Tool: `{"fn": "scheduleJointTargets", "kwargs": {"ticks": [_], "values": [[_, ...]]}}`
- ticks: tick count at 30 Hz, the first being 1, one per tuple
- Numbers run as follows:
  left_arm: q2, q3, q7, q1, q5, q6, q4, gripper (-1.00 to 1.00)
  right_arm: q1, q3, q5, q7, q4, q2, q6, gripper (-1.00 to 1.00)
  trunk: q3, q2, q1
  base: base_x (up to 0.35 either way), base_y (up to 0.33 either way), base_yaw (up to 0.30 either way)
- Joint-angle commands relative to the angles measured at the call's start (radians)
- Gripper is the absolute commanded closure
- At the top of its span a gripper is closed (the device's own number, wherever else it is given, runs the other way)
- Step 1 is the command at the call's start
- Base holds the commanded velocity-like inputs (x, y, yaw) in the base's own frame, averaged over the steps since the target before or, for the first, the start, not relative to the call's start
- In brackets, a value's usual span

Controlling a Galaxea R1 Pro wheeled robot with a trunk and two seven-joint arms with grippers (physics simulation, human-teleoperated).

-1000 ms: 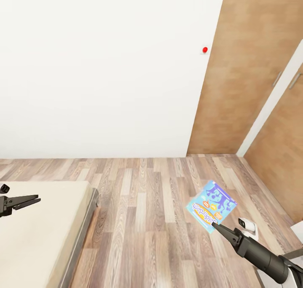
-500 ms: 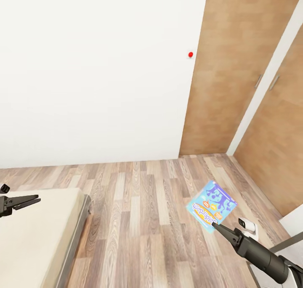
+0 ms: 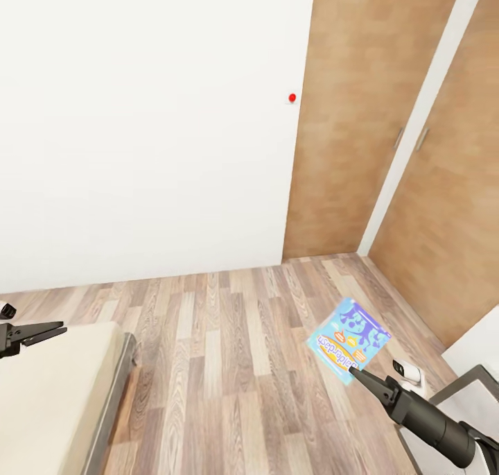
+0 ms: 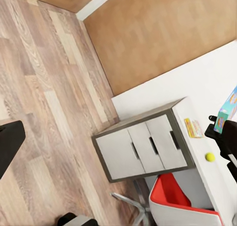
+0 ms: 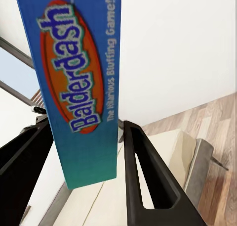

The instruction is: Put all the toys in the child's room - the three board games (two on the bed and one on the table), the two jigsaw puzzles on the table, and the tennis ball on the table - inside the toy box on the table in the child's room.

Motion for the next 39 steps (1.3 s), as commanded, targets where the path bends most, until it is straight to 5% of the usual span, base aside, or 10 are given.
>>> {"fn": "scheduleJointTargets", "kwargs": {"ticks": [1,39], "values": [[0.0,0.0,-0.004,0.0,0.0,0.011,0.0,-1.0,-0.001,0.0,-0.002,0.002,0.0,0.0,0.01,1.0,0.0,-0.002,0.001,0.0,0.0,-0.157],[-0.009,-0.018,-0.004,0.0,-0.002,0.011,0.0,-1.0,-0.001,0.0,-0.002,0.002,0.0,0.0,0.01,1.0,0.06,-0.002,0.001,0.0,0.0,-0.157]]}}
